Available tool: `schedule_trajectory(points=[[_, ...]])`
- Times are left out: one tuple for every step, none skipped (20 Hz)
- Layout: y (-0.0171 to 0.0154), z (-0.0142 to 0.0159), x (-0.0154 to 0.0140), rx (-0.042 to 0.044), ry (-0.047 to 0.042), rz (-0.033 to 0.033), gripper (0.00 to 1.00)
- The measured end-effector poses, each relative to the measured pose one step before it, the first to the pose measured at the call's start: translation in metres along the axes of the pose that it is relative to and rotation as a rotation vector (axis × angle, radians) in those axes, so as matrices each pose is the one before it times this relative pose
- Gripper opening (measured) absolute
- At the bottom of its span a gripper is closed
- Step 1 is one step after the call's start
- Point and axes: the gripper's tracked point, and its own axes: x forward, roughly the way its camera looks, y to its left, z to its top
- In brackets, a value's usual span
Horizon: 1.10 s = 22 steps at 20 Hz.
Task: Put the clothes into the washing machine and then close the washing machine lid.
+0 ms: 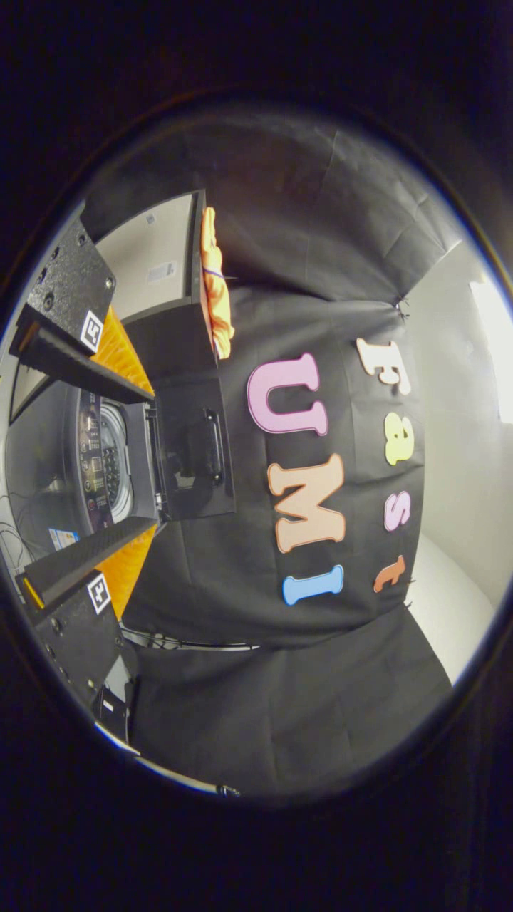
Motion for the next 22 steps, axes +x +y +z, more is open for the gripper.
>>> schedule_trajectory(points=[[-0.00191, 0.00135, 0.00608, -0.00159, 0.00191, -0.00675, 0.97], [-0.00252, 0.0031, 0.00734, -0.00327, -0.00316, -0.00438, 0.97], [-0.00075, 0.00187, 0.00564, -0.00245, -0.00029, -0.00615, 0.97], [0.00005, 0.00018, 0.004, -0.00123, -0.00278, -0.00544, 0.97], [0.00105, 0.00243, 0.0043, 0.00012, -0.00099, -0.00115, 0.97], [0.00146, 0.00158, 0.00603, 0.0043, 0.00306, -0.0059, 0.97], [0.00442, 0.00436, 0.00303, 0.0059, -0.00416, 0.00259, 0.97], [0.00742, 0.00447, 0.00514, 0.00235, -0.00313, 0.00943, 0.97], [0.01035, 0.00578, 0.0041, -0.00202, -0.00264, 0.01386, 0.97], [0.00926, 0.00346, 0.00535, -0.00959, 0.00716, 0.0084, 0.96], [0.00818, 0.00273, 0.00425, -0.01719, 0.0165, 0.00234, 0.96], [0.00859, 0.00544, 0.00266, -0.01365, 0.00786, 0.00482, 0.96], [0.01331, 0.00778, 0.00336, -0.00682, 0.00455, 0.01566, 0.96], [0.01554, 0.00833, 0.00459, -0.00415, -0.0063, 0.02189, 0.96], [0.01394, 0.00937, 0.00528, -0.00409, -0.00449, 0.01657, 0.96], [0.01068, 0.00562, 0.0052, -0.00115, 0.00773, 0.00435, 0.96], [0.0104, 0.00579, 0.00494, 0.00422, 0.00984, -0.00693, 0.96], [0.01179, 0.00681, 0.0061, 0.01108, 0.00895, -0.00836, 0.96], [0.01532, 0.0068, 0.00621, 0.01467, 0.00293, 0.0044, 0.96], [0.01752, 0.00429, 0.00661, 0.02067, 0.00706, 0.00807, 0.96], [0.0171, 0.00358, 0.00817, 0.02175, 0.00876, 0.0068, 0.96], [0.01559, 0.00062, 0.00849, 0.02064, 0.01672, 0.005, 0.96]])
